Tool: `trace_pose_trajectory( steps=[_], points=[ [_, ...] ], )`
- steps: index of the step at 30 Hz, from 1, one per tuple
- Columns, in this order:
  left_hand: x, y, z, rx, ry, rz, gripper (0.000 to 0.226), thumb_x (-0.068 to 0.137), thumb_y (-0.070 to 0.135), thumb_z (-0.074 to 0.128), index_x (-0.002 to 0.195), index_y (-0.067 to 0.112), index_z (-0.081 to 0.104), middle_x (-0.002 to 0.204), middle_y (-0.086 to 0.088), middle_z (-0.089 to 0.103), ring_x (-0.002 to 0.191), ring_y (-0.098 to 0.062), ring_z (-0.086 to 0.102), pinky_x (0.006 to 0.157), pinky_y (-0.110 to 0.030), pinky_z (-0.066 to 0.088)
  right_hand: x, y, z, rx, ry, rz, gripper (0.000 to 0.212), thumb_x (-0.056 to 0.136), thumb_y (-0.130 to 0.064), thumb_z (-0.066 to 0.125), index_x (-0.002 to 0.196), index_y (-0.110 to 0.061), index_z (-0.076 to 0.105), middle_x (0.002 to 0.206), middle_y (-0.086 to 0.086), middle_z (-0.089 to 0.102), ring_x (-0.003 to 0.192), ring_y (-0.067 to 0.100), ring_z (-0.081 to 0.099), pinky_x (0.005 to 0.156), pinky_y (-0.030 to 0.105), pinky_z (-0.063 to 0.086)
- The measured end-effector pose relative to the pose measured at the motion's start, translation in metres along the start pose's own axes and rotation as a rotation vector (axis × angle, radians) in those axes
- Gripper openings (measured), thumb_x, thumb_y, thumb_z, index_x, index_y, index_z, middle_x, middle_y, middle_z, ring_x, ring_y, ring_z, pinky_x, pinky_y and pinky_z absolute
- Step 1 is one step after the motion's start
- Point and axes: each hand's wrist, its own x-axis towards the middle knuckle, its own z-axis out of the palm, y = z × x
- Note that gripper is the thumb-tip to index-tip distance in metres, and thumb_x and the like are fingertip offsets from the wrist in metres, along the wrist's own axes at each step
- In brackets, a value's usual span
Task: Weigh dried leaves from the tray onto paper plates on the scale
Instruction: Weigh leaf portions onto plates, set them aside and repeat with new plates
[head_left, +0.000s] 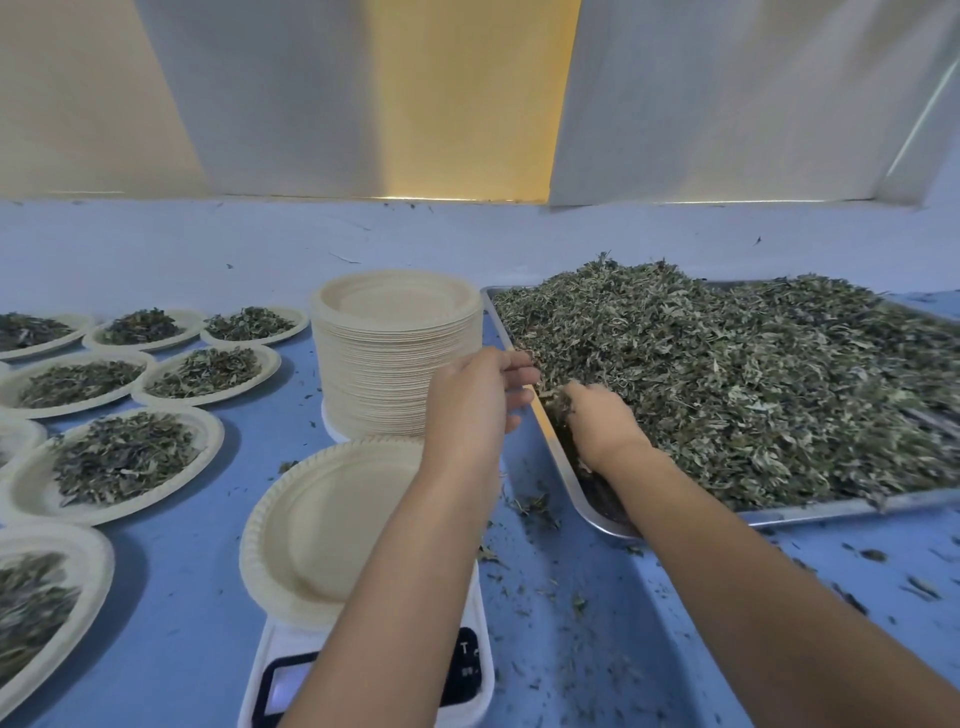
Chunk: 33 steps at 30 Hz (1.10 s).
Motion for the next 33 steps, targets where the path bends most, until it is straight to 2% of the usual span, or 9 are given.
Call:
trace_pose_trajectory(
  steps=[5,9,16,19,21,25,27,29,33],
  points=[
    [0.015,-0.015,0.025,-0.294,0.025,-0.290,0.029,0.097,0.016,0.039,0.113,0.002,0.059,0.118,-0.013,0.061,0.109,-0.023,0.057,0.080,-0.027,0.047,0.002,0.008,-0.013,0.621,0.169,0.206,0.031,0.098,-0.015,0.050,0.128,-0.013,0.054,0.093,0.006,0.057,0.069,0.015,0.051,0.066,0.026,0.035],
    [0.026,-0.027,0.041,-0.325,-0.006,-0.378,0.040,0.100,0.023,0.037,0.130,0.001,0.049,0.138,-0.013,0.049,0.129,-0.023,0.043,0.100,-0.031,0.038,-0.001,0.013,-0.018,1.192,0.208,0.364,0.043,0.096,-0.016,0.054,0.139,-0.014,0.045,0.135,0.010,0.050,0.108,0.021,0.048,0.090,0.032,0.038],
    [0.028,-0.028,0.037,-0.387,-0.026,-0.338,0.044,0.100,0.027,0.035,0.134,0.001,0.045,0.142,-0.014,0.044,0.134,-0.023,0.038,0.105,-0.032,0.034,-0.002,0.016,-0.030,1.570,0.198,0.478,0.057,0.095,-0.016,0.058,0.146,-0.018,0.034,0.152,0.009,0.032,0.138,0.029,0.033,0.113,0.051,0.028],
    [0.028,-0.019,0.027,-0.385,-0.051,-0.280,0.042,0.100,0.027,0.036,0.131,0.001,0.048,0.140,-0.014,0.046,0.132,-0.024,0.040,0.104,-0.033,0.035,-0.006,0.008,-0.042,1.731,0.157,0.459,0.060,0.094,-0.014,0.059,0.147,-0.021,0.032,0.153,0.010,0.030,0.134,0.030,0.039,0.110,0.054,0.032],
    [0.025,-0.009,0.018,-0.351,-0.071,-0.199,0.037,0.100,0.026,0.036,0.124,0.003,0.055,0.134,-0.013,0.053,0.128,-0.023,0.045,0.103,-0.033,0.037,-0.012,-0.003,-0.053,1.819,0.137,0.408,0.060,0.093,-0.011,0.058,0.147,-0.020,0.032,0.148,0.010,0.040,0.116,0.027,0.057,0.100,0.050,0.045],
    [0.013,0.017,-0.008,-0.275,-0.076,0.015,0.033,0.099,0.023,0.036,0.109,0.007,0.063,0.118,-0.007,0.065,0.116,-0.017,0.056,0.098,-0.029,0.044,-0.026,-0.032,-0.078,1.983,0.077,0.242,0.056,0.094,-0.009,0.057,0.143,-0.021,0.034,0.108,0.003,0.065,0.086,0.019,0.068,0.067,0.036,0.059],
    [0.006,0.033,-0.025,-0.269,-0.048,0.132,0.033,0.099,0.021,0.036,0.097,0.008,0.066,0.105,-0.006,0.071,0.108,-0.016,0.062,0.094,-0.029,0.049,-0.036,-0.050,-0.089,2.037,0.018,0.167,0.035,0.093,-0.008,0.057,0.123,-0.025,0.049,0.088,0.001,0.070,0.079,0.018,0.071,0.057,0.033,0.059],
    [-0.001,0.048,-0.045,-0.277,0.013,0.219,0.035,0.097,0.020,0.035,0.089,0.010,0.067,0.095,-0.004,0.074,0.099,-0.014,0.067,0.083,-0.025,0.053,-0.045,-0.069,-0.092,2.053,-0.071,0.103,0.017,0.093,-0.010,0.057,0.100,-0.025,0.056,0.093,0.002,0.072,0.079,0.017,0.072,0.058,0.032,0.058],
    [-0.009,0.067,-0.090,-0.304,0.188,0.295,0.033,0.093,0.018,0.037,0.081,0.012,0.066,0.080,0.001,0.074,0.084,-0.010,0.071,0.064,-0.019,0.053,-0.061,-0.105,-0.082,2.022,-0.306,-0.011,0.009,0.091,-0.008,0.057,0.094,-0.016,0.056,0.093,0.006,0.074,0.082,0.018,0.072,0.070,0.036,0.060]
  ],
)
